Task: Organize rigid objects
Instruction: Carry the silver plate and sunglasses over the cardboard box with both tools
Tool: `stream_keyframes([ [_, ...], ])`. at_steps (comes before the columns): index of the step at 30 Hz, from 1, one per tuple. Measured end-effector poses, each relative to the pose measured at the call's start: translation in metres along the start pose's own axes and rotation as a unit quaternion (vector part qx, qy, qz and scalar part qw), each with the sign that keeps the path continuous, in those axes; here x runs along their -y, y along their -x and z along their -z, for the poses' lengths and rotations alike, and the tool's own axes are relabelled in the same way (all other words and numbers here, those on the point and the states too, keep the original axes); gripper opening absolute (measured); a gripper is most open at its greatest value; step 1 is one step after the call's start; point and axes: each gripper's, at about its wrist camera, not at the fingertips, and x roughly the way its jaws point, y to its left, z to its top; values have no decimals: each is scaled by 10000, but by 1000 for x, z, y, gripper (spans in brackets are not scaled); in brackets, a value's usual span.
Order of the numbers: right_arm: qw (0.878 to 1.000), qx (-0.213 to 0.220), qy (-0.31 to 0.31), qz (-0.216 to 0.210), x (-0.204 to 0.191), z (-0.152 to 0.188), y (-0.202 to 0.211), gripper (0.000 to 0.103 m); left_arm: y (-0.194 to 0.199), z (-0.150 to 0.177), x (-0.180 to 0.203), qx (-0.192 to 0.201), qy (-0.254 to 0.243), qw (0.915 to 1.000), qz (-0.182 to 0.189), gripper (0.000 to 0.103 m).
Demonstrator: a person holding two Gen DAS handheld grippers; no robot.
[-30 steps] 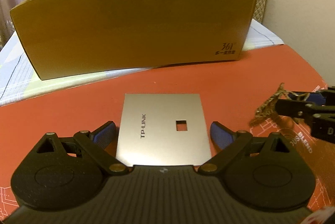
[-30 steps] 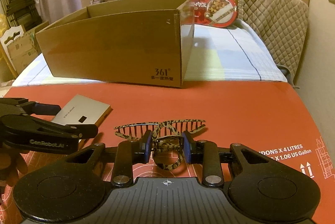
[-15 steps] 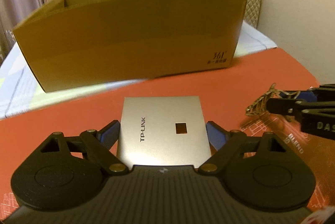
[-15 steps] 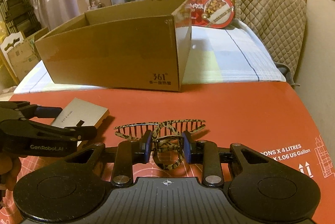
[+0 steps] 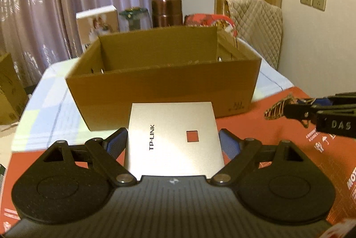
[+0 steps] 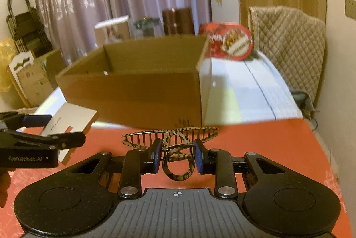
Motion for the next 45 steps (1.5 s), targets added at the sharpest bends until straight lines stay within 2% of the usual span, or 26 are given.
stream_keyframes([
  [13, 9981, 614, -47, -85, -23, -70, 20, 27, 23, -51, -11, 317, 192, 9990, -237, 85],
  [19, 9959, 878, -138, -157, -26, -100, 18, 27, 29, -79, -23, 634, 318, 9970, -308, 85],
  [25, 9959, 880, -105, -160, -33, -125, -1, 27, 22, -98, -36, 733, 346, 9959, -412, 85],
  [31, 9969, 755, -123, -185, -39, -137, -28, 27, 7, -103, -48, 668, 402, 9959, -456, 85],
  [45, 9980, 594, -111, -158, -43, -144, -65, 27, -18, -126, -67, 698, 419, 9952, -542, 85],
])
